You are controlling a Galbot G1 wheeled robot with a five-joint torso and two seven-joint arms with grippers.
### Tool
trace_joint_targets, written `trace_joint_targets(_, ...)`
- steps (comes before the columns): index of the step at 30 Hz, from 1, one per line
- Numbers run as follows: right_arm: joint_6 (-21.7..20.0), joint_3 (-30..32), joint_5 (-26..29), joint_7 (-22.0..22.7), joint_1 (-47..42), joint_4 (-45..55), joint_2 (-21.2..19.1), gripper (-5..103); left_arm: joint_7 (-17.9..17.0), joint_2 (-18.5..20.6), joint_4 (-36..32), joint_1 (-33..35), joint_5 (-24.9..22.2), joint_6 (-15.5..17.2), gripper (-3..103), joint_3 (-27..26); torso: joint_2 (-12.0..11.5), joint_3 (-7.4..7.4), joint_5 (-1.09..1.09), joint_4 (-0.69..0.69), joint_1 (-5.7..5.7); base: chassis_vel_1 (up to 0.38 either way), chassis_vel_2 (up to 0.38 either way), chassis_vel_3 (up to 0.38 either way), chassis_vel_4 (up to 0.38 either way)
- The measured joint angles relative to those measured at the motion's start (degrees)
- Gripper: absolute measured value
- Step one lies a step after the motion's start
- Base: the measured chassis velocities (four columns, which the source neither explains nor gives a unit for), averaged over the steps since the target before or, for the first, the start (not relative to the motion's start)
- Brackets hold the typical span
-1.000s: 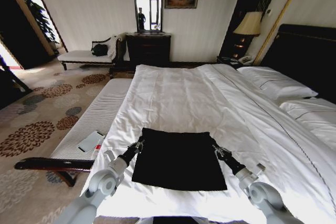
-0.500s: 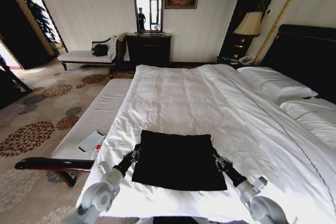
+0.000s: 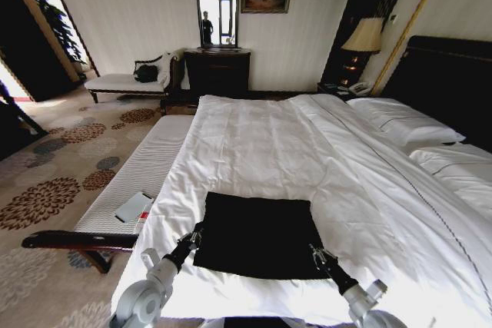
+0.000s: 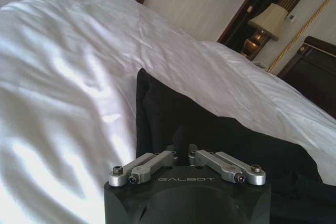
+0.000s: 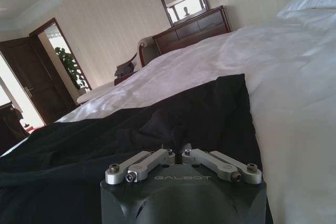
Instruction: Fold the clothes on the bed.
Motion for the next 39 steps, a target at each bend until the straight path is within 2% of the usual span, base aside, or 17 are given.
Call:
trace_joint_targets(8, 0.1, 1.0, 1.0, 0.3, 0.0, -1.2, -0.1, 1, 0.0, -0.1, 1.4, -1.5, 0.1, -0.3, 1, 1.3, 0.0, 0.00, 0.00, 0.00, 0.00, 0.000, 0.000, 0.000, 0.000)
trace_joint_targets(21, 0.3, 4.7, 2.3, 0.2, -3.7, 3.1, 1.1, 1, 0.0, 0.5, -1.1, 0.2, 0.2, -0.7, 1, 0.5, 0.0, 0.00, 0.00, -0.02, 0.00, 0.000, 0.000, 0.000, 0.000)
trace_joint_targets(26, 1.0, 5.1, 1.3, -0.5, -5.2, 3.7, 3.1, 1, 0.0, 0.7, -1.6, 3.4, 1.2, -1.5, 1, -2.0, 0.0, 0.00, -0.01, -0.02, 0.00, 0.000, 0.000, 0.000, 0.000)
trace_joint_targets(32, 1.4, 3.5, -0.2, -0.6, -4.8, 3.0, 3.6, 1, 0.0, 0.8, -1.5, 3.6, 1.4, -1.7, 1, -2.4, 0.0, 0.00, -0.01, -0.02, 0.00, 0.000, 0.000, 0.000, 0.000)
trace_joint_targets(37, 1.9, 3.0, -0.6, -1.3, -4.1, 1.7, 3.6, -2, 0.0, 0.7, -1.2, 4.1, 3.7, -1.7, -1, -1.4, 0.0, 0.00, 0.00, -0.02, 0.01, 0.000, 0.000, 0.000, 0.000)
trace_joint_targets(39, 2.7, 3.9, -0.7, -3.3, -3.9, 0.6, 2.9, 7, 0.0, 0.6, -1.0, 4.9, 6.7, -1.8, 7, -1.2, 0.0, 0.00, 0.00, 0.00, 0.00, 0.000, 0.000, 0.000, 0.000)
